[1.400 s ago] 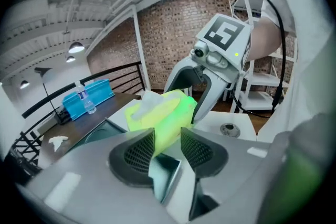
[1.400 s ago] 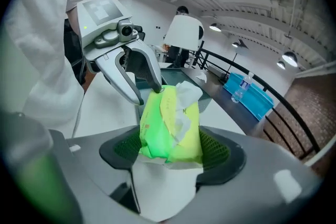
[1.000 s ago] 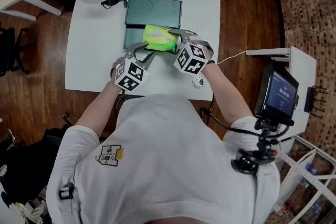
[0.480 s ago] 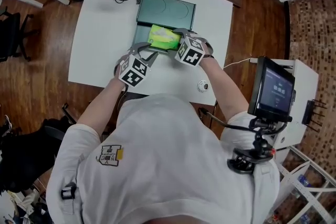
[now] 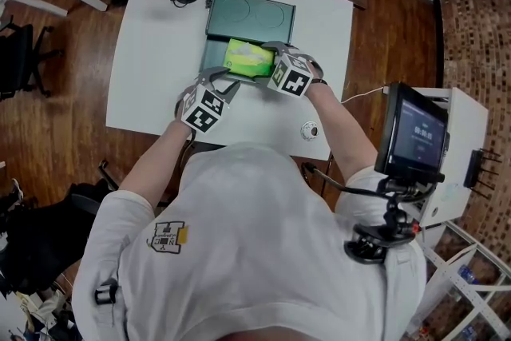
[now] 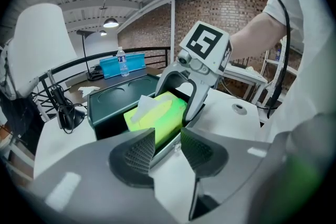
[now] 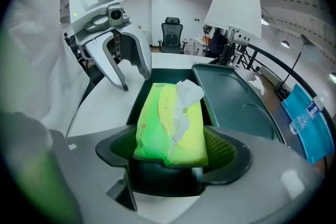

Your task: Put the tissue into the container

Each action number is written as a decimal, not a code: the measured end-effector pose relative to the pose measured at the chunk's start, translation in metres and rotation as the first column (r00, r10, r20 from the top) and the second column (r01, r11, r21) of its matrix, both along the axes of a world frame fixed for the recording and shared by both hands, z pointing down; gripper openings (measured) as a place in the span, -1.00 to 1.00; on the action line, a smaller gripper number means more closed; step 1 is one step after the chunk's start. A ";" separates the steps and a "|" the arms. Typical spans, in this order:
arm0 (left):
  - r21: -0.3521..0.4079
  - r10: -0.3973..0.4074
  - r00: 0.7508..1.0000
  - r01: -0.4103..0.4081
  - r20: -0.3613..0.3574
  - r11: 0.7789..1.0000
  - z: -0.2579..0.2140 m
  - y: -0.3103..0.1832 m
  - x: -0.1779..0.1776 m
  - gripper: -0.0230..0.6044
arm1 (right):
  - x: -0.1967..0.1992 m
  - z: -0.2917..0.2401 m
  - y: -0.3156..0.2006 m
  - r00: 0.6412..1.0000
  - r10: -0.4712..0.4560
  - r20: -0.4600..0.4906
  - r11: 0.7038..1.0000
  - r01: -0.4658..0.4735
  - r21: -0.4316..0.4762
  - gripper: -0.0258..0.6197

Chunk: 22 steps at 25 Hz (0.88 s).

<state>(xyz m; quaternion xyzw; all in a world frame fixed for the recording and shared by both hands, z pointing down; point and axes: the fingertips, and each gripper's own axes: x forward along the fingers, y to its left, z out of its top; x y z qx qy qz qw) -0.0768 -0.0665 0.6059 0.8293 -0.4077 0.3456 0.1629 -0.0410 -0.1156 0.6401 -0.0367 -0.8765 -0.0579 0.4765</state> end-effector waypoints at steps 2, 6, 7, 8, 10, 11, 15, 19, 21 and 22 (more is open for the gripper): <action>-0.003 0.005 1.000 -0.005 0.002 1.000 0.002 -0.001 0.002 -0.47 | -0.001 -0.004 0.000 1.000 -0.003 0.022 1.000 0.003 -0.008 0.29; -0.013 0.012 1.000 -0.012 0.002 1.000 0.009 -0.004 0.004 -0.47 | -0.002 -0.005 -0.001 0.999 -0.002 0.050 1.000 0.004 -0.031 0.33; -0.016 0.015 1.000 -0.015 0.001 1.000 0.012 -0.004 0.004 -0.47 | -0.003 -0.006 -0.001 0.998 0.000 0.061 0.999 0.003 -0.041 0.35; -0.020 0.017 1.000 -0.017 0.001 1.000 0.014 -0.005 0.003 -0.47 | -0.004 -0.007 -0.002 0.997 0.002 0.075 0.999 0.002 -0.051 0.37; -0.029 0.017 1.000 -0.017 0.000 0.999 0.018 -0.005 0.003 -0.47 | -0.006 -0.012 -0.003 0.994 0.009 0.105 0.998 -0.002 -0.064 0.42; -0.032 0.015 1.000 -0.015 -0.001 0.999 0.019 -0.005 0.003 -0.47 | -0.006 -0.013 -0.004 0.993 0.013 0.114 0.998 -0.005 -0.066 0.42; -0.022 0.009 1.000 -0.009 -0.010 1.000 0.018 -0.006 0.003 -0.47 | -0.005 -0.018 -0.007 0.989 0.040 0.145 0.997 -0.031 -0.066 0.42; 0.016 -0.003 0.999 0.003 -0.043 1.000 0.006 -0.002 -0.001 -0.47 | 0.000 -0.047 -0.008 0.954 0.162 0.251 0.985 -0.143 -0.093 0.37; 0.037 0.000 0.998 0.002 -0.068 0.999 -0.001 0.003 -0.003 -0.47 | 0.007 -0.057 -0.001 0.930 0.221 0.295 0.974 -0.194 -0.119 0.33; 0.047 0.005 0.997 -0.001 -0.078 0.999 -0.004 0.007 -0.004 -0.47 | 0.012 -0.060 0.004 0.921 0.243 0.306 0.969 -0.212 -0.129 0.33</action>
